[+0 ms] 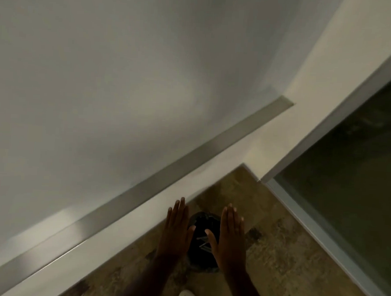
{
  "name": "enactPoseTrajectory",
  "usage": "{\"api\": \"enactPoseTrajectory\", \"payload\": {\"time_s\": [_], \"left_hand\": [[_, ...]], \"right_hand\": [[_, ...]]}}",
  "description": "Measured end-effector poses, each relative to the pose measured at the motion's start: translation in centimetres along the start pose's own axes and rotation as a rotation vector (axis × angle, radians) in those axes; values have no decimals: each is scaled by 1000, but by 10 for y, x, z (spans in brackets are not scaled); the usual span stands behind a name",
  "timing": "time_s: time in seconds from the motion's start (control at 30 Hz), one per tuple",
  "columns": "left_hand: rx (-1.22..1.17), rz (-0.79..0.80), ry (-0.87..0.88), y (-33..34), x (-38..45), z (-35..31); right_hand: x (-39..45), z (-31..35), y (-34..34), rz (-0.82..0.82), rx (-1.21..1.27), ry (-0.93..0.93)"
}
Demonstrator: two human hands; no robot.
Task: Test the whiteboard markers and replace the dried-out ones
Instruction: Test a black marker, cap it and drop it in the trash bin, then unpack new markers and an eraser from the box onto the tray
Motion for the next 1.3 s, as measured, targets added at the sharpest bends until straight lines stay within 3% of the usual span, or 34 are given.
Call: {"api": "enactPoseTrajectory", "payload": {"time_s": [0.2,0.47,0.77,1.3], "left_hand": [[-16,-110,-29,-105,-35,-10],[-67,-249,-188,-213,-101,12],[16,-449,-398,-304,-228,116],[33,-711,-1027,-355,-587,269]], "right_hand": [[-8,51,-81,-9,14,-47],[0,167,-150,-71,34,-298],[-44,341,-145,-48,48,-706],[-283,675,-74,132,51,-1375]]}}
Point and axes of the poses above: each hand's wrist, its own x-axis towards the middle knuckle, its own y-axis out of the palm, z = x × y, the point moved 8 cm from there along x, towards the middle knuckle, and after that the axes turned 4 degrees about -y, right-handed, at the moved point
